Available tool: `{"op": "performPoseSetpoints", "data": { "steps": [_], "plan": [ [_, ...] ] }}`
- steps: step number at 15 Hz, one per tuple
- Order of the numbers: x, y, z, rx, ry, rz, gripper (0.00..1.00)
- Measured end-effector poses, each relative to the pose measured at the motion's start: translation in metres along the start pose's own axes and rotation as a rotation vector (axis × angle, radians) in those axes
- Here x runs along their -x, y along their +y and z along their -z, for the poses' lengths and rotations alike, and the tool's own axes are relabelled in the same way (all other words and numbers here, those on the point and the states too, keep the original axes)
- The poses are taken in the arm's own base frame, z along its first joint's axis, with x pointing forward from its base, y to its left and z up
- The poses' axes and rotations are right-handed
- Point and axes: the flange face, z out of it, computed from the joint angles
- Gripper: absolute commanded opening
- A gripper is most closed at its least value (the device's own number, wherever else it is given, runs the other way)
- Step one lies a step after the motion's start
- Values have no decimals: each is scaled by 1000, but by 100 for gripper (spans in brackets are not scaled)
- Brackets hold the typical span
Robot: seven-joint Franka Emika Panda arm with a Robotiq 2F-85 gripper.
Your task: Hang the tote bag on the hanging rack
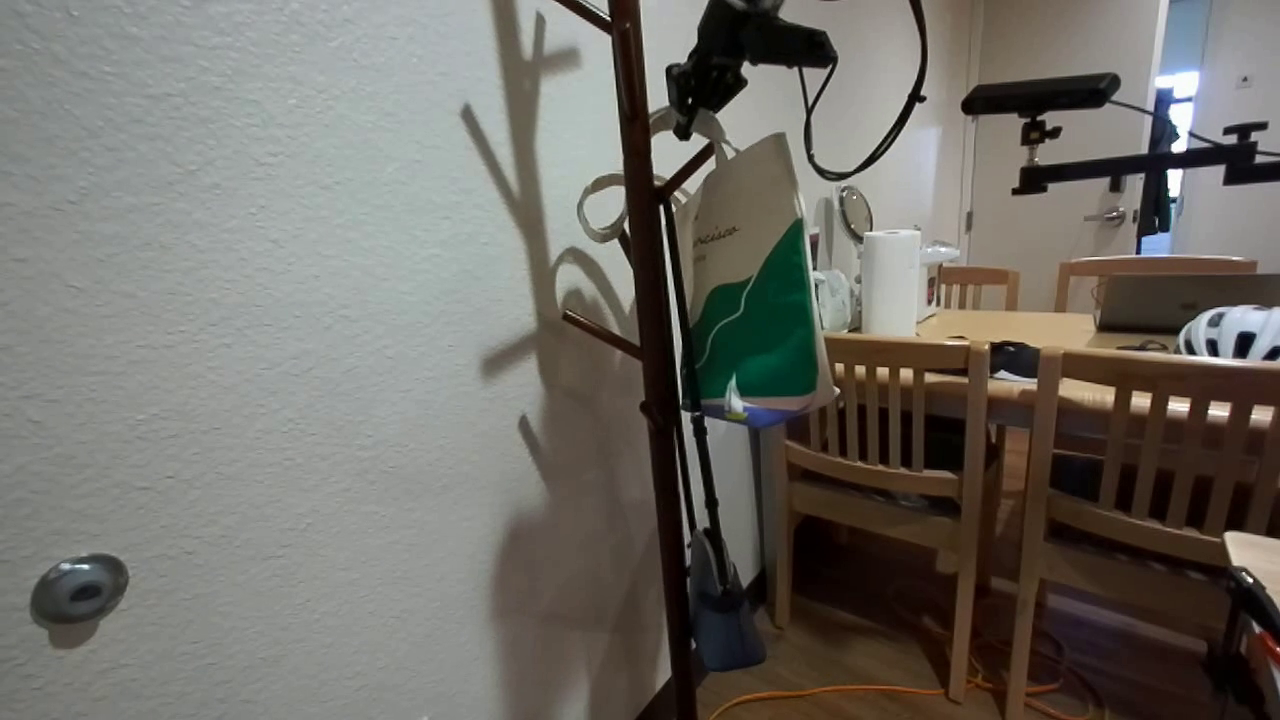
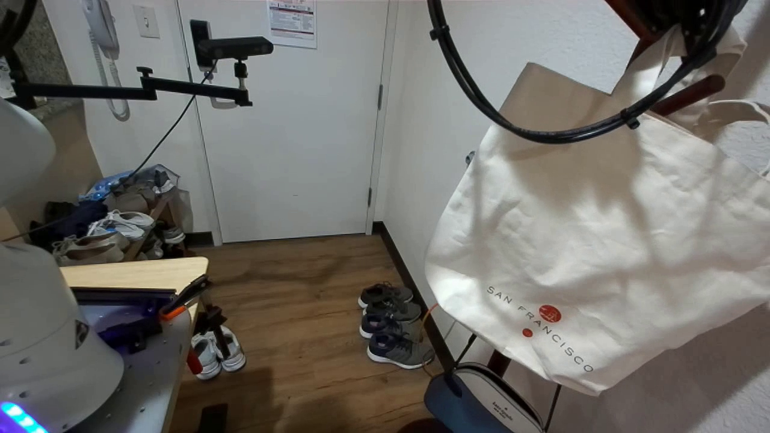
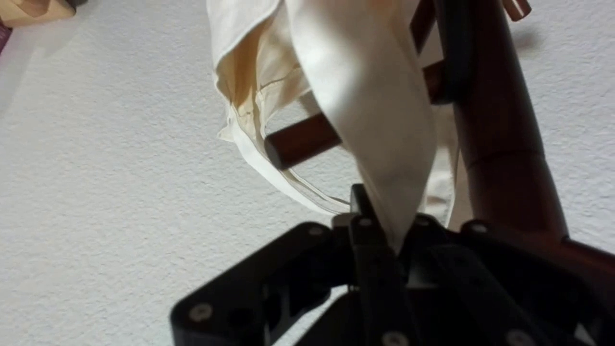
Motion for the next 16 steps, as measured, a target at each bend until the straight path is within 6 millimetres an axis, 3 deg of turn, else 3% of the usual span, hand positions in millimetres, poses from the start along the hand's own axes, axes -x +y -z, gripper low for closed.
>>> {"op": "performPoseSetpoints", "data": {
  "steps": [3, 16],
  "plan": [
    [13, 4, -12, 14, -37, 12, 1],
    [19, 12, 0, 29, -101, 71, 1]
  ]
}}
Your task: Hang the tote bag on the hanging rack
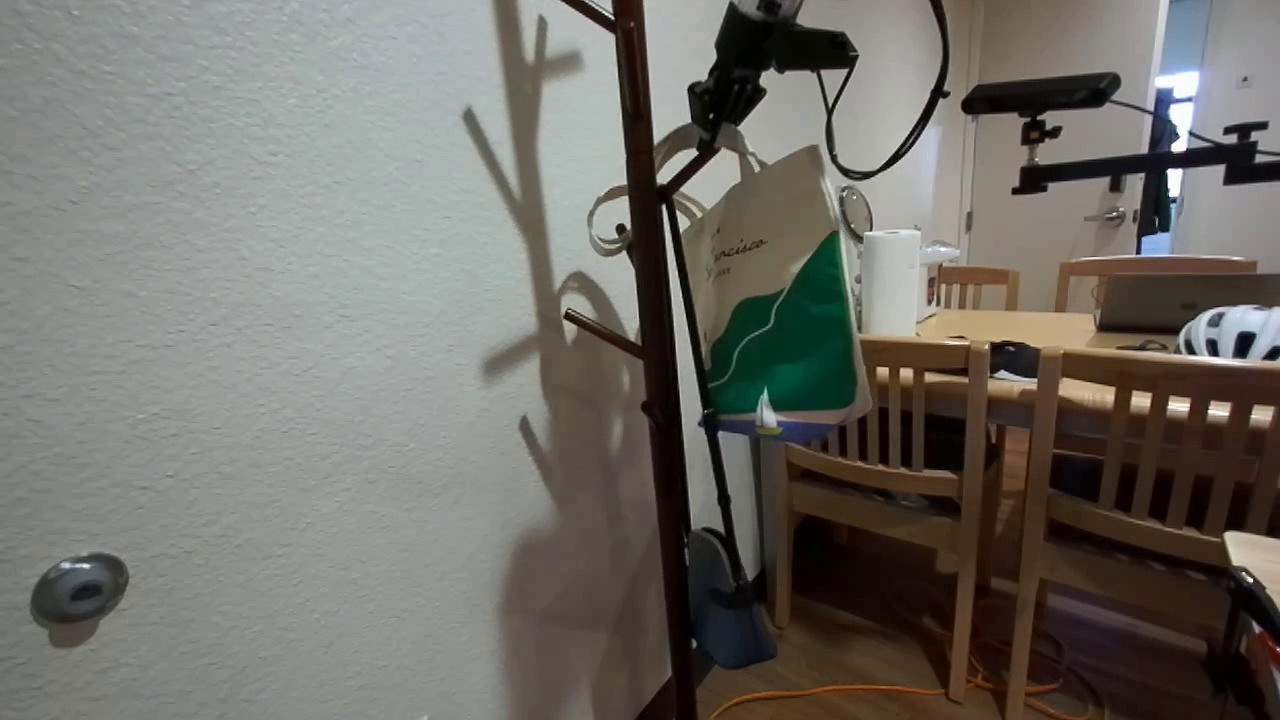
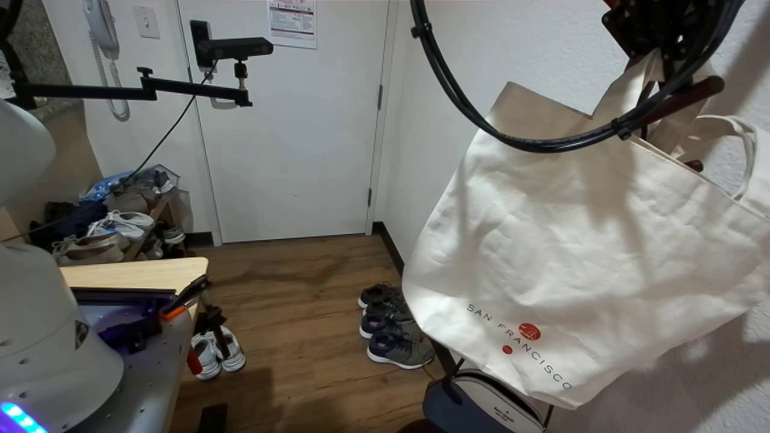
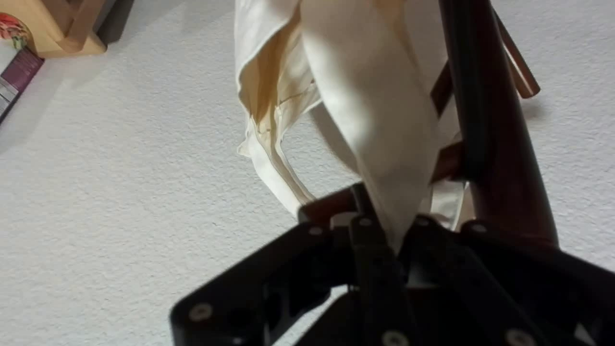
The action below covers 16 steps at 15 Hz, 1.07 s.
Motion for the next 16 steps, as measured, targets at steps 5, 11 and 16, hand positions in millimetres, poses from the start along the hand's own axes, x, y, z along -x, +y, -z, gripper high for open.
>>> {"op": "performPoseSetpoints", "data": {
  "steps": [5, 11, 16],
  "plan": [
    [6, 13, 15, 11, -24, -15, 1],
    [29, 20, 30, 9, -92, 25, 1],
    [64, 13, 33, -6, -147, 46, 1]
  ]
}}
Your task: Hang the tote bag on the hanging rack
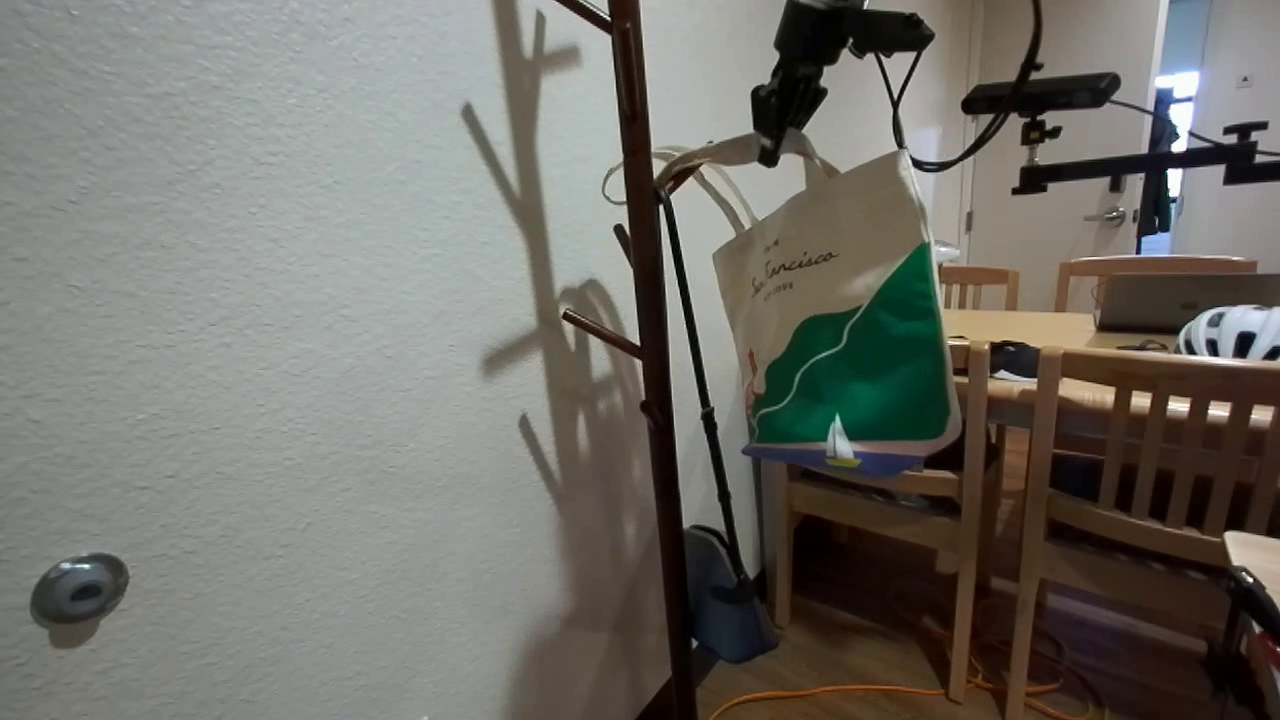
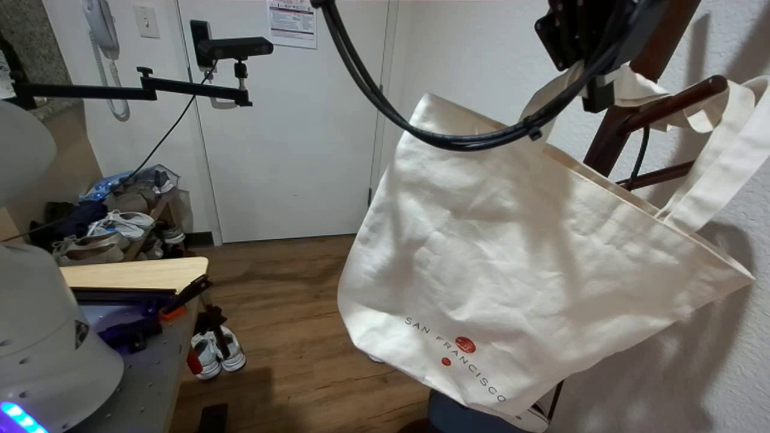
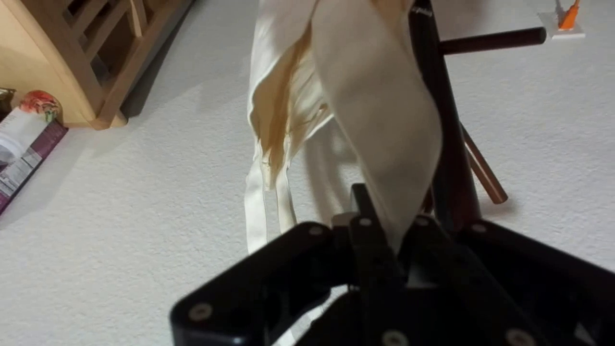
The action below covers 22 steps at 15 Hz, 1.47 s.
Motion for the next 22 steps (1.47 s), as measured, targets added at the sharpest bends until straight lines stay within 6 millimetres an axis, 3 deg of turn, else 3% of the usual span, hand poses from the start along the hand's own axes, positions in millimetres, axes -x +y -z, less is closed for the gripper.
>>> {"op": "performPoseSetpoints", "data": {
  "steps": [4, 7, 11, 12, 14, 22],
  "plan": [
    [39, -7, -19, -11, -67, 12, 1],
    [64, 2, -40, -3, -119, 1, 1],
    [74, 15, -53, 1, -113, -17, 1],
    [75, 17, -54, 1, -110, -13, 30],
    [75, 19, -55, 0, -100, -7, 37],
    [72, 34, -50, 4, -89, -34, 87]
  ]
}}
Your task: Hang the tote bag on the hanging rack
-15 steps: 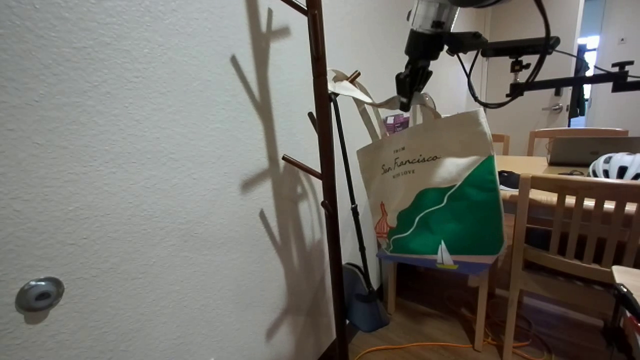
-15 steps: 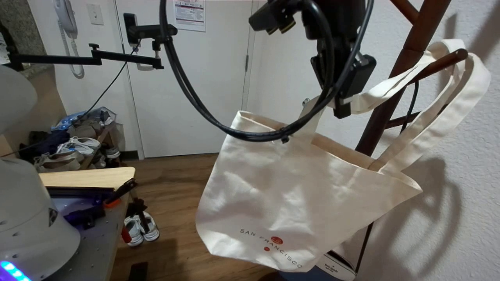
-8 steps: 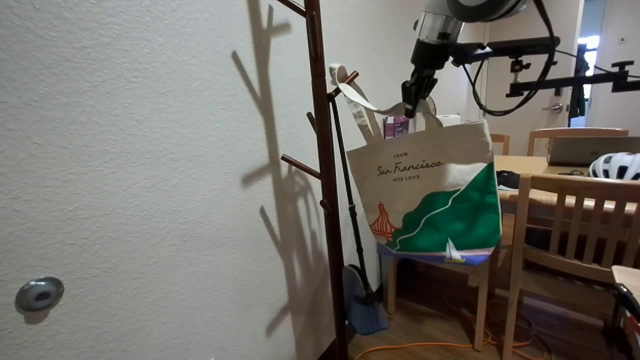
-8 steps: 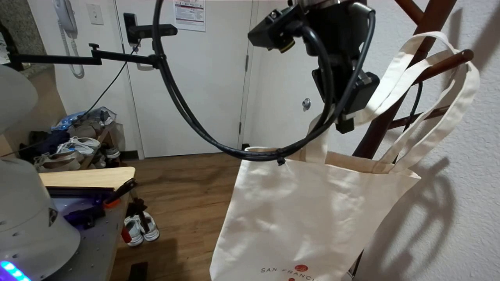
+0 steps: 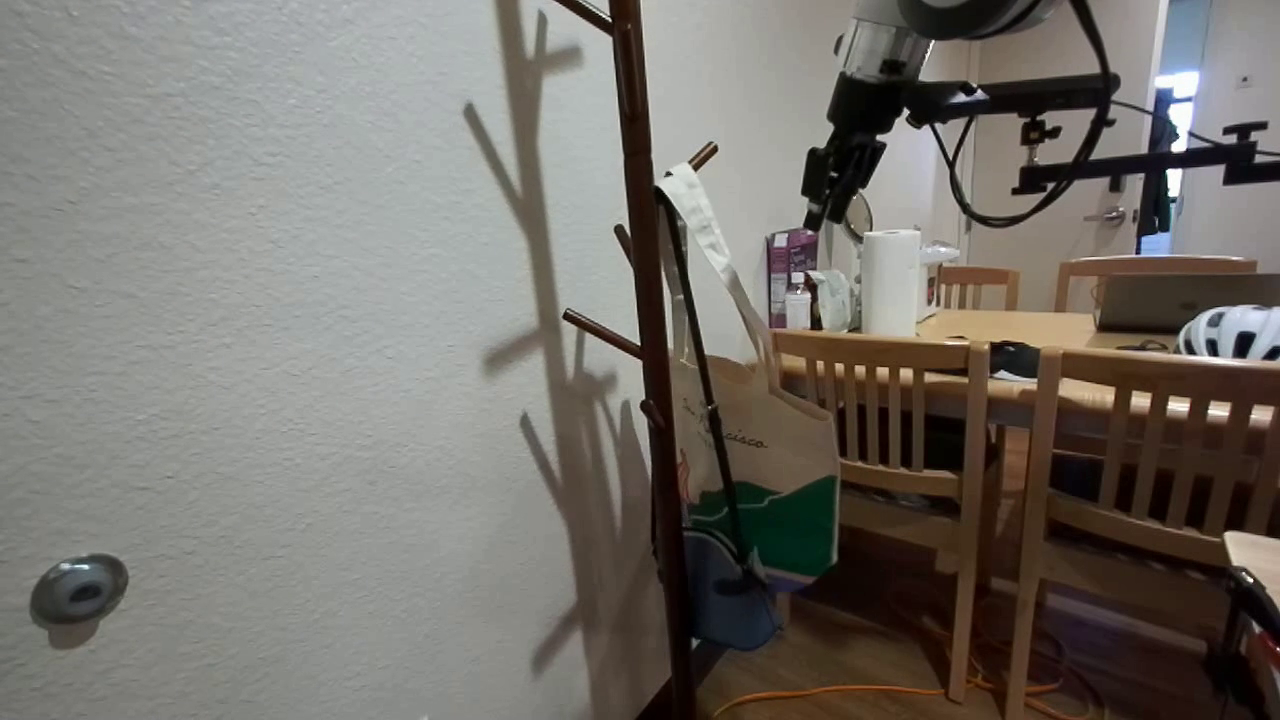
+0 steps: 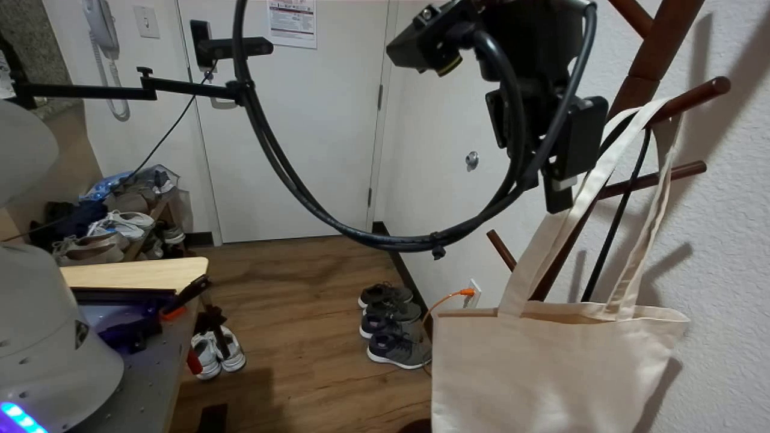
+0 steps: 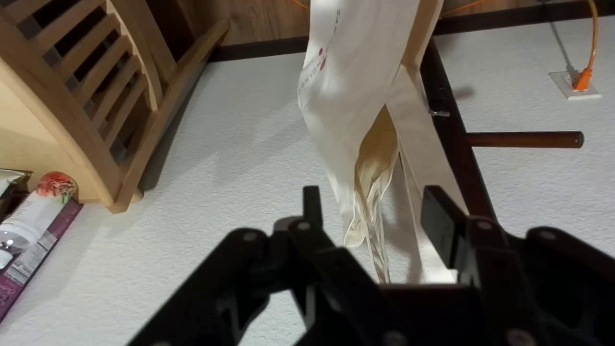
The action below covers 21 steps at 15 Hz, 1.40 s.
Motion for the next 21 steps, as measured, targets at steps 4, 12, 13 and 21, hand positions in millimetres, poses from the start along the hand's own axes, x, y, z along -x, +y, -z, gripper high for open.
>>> {"op": "performPoseSetpoints", "data": {
  "steps": [4, 12, 13, 21],
  "plan": [
    [-8, 17, 12, 32, 12, -10, 100],
    [-12, 68, 57, 165, -71, -27, 100],
    [-8, 66, 61, 163, -93, -25, 100],
    [21, -11, 71, -20, -156, 113, 100]
  ]
}}
